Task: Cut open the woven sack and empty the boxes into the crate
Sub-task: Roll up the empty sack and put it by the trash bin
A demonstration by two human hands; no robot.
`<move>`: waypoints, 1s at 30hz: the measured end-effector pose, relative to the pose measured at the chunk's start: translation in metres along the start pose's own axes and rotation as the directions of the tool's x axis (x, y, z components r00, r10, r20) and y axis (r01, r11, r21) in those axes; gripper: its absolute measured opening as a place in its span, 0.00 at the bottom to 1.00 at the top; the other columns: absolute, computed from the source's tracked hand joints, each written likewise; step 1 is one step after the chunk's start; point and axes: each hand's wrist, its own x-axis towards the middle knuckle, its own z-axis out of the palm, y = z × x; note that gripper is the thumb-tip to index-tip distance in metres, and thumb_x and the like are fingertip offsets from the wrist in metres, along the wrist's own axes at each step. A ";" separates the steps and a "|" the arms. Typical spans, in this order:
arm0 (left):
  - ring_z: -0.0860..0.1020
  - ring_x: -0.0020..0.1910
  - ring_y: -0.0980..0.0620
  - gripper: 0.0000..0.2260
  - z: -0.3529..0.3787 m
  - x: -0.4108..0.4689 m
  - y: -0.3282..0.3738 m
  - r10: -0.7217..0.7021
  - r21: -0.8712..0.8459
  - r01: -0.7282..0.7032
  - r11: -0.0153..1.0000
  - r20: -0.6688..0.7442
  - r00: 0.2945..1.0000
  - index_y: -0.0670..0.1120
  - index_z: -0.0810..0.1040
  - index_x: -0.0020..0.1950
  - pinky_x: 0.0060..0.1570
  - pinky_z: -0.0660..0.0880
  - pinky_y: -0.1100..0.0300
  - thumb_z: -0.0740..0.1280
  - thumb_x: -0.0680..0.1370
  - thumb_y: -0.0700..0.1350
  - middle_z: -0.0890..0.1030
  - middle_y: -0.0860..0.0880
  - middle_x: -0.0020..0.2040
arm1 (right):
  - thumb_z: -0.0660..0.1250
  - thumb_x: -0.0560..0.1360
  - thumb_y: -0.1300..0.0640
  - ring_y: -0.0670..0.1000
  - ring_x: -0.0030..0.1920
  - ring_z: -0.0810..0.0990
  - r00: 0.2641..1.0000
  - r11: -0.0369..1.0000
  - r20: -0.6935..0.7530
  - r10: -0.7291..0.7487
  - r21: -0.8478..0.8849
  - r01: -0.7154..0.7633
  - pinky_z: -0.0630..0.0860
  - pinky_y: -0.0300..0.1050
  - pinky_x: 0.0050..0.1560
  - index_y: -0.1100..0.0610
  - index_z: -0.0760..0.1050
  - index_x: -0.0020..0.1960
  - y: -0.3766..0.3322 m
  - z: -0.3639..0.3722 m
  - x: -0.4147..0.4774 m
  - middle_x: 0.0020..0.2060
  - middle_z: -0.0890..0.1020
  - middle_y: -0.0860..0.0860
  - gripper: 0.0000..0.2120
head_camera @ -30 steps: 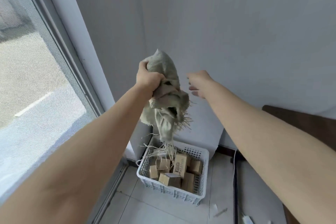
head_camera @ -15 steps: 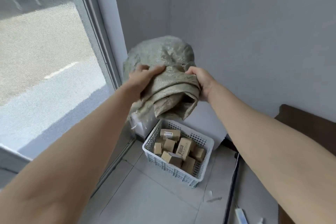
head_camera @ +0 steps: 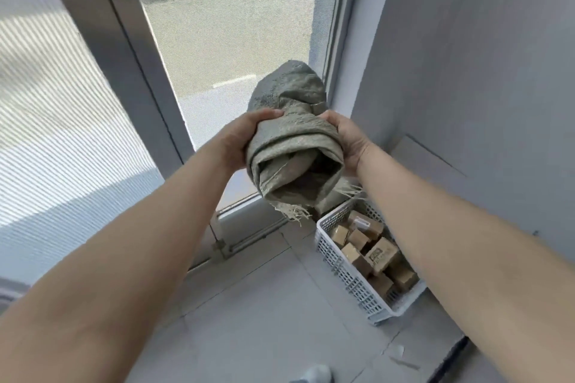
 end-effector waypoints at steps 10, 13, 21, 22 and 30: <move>0.82 0.48 0.45 0.26 -0.123 -0.147 -0.031 0.043 -0.036 -0.057 0.998 -0.320 0.946 0.46 0.79 0.60 0.50 0.80 0.52 0.66 0.72 0.64 0.84 0.43 0.51 | 0.65 0.74 0.54 0.55 0.45 0.78 0.929 0.954 0.346 0.133 -0.298 -0.026 0.75 0.50 0.54 0.58 0.76 0.50 0.054 0.170 0.039 0.43 0.79 0.57 0.09; 0.82 0.43 0.47 0.20 -0.140 -0.190 -0.053 0.127 -0.115 -0.199 0.973 -0.454 0.882 0.44 0.79 0.59 0.46 0.80 0.56 0.66 0.75 0.57 0.84 0.44 0.47 | 0.64 0.75 0.51 0.55 0.43 0.81 0.854 0.930 0.475 0.211 -0.367 -0.025 0.78 0.50 0.49 0.59 0.78 0.51 0.074 0.217 0.031 0.39 0.84 0.56 0.12; 0.81 0.35 0.49 0.08 -0.144 -0.299 -0.124 0.136 -0.151 -0.470 0.870 -0.842 0.522 0.40 0.81 0.46 0.34 0.80 0.60 0.70 0.75 0.45 0.83 0.44 0.39 | 0.60 0.78 0.43 0.54 0.43 0.83 0.547 0.740 0.617 0.565 -0.673 -0.006 0.80 0.48 0.51 0.58 0.78 0.49 0.132 0.307 -0.008 0.41 0.83 0.56 0.19; 0.81 0.35 0.49 0.06 -0.143 -0.314 -0.133 0.128 -0.132 -0.497 0.857 -0.881 0.455 0.40 0.81 0.46 0.34 0.79 0.60 0.70 0.74 0.43 0.83 0.44 0.38 | 0.62 0.76 0.41 0.55 0.49 0.81 0.497 0.684 0.598 0.629 -0.729 0.012 0.77 0.52 0.58 0.58 0.78 0.52 0.142 0.318 -0.013 0.46 0.82 0.57 0.20; 0.82 0.46 0.44 0.21 -0.145 -0.444 -0.213 -0.033 -0.068 -0.642 0.764 -0.997 0.067 0.37 0.78 0.55 0.47 0.81 0.52 0.77 0.68 0.46 0.83 0.40 0.50 | 0.62 0.72 0.33 0.56 0.48 0.82 0.273 0.556 0.557 0.784 -0.827 0.089 0.80 0.48 0.52 0.57 0.79 0.47 0.240 0.418 -0.098 0.45 0.82 0.56 0.26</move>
